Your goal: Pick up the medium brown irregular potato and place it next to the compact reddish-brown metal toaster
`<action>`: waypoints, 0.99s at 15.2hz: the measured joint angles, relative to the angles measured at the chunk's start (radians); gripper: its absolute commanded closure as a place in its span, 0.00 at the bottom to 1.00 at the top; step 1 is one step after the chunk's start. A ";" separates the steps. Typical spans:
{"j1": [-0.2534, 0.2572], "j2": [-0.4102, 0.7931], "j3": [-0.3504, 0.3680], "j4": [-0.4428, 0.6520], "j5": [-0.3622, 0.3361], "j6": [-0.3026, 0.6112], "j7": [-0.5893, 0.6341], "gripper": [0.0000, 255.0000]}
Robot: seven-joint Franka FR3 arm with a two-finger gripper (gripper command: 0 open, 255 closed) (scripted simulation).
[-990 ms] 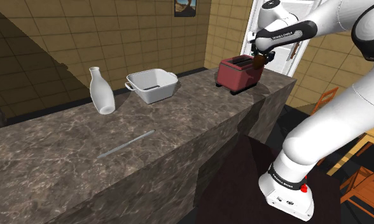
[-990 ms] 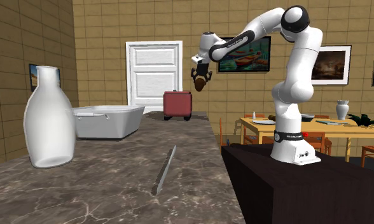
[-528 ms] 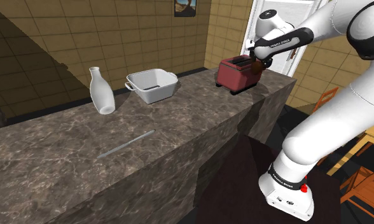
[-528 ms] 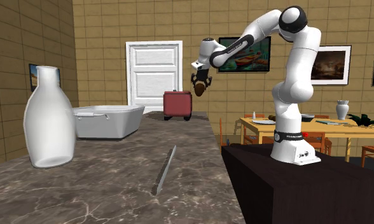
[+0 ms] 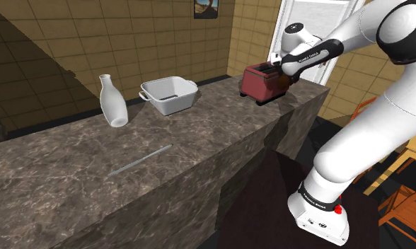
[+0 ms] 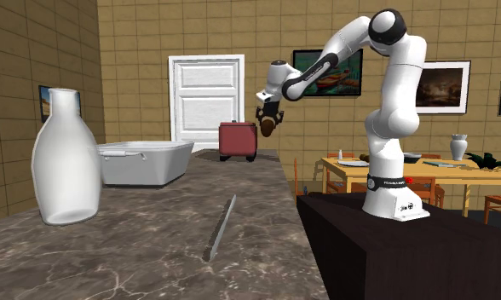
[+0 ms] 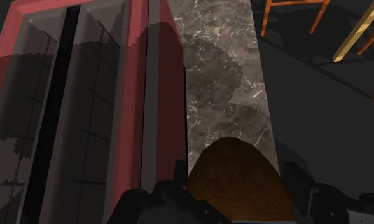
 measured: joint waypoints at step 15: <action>-0.031 0.132 -0.030 -0.068 -0.093 0.200 0.132 1.00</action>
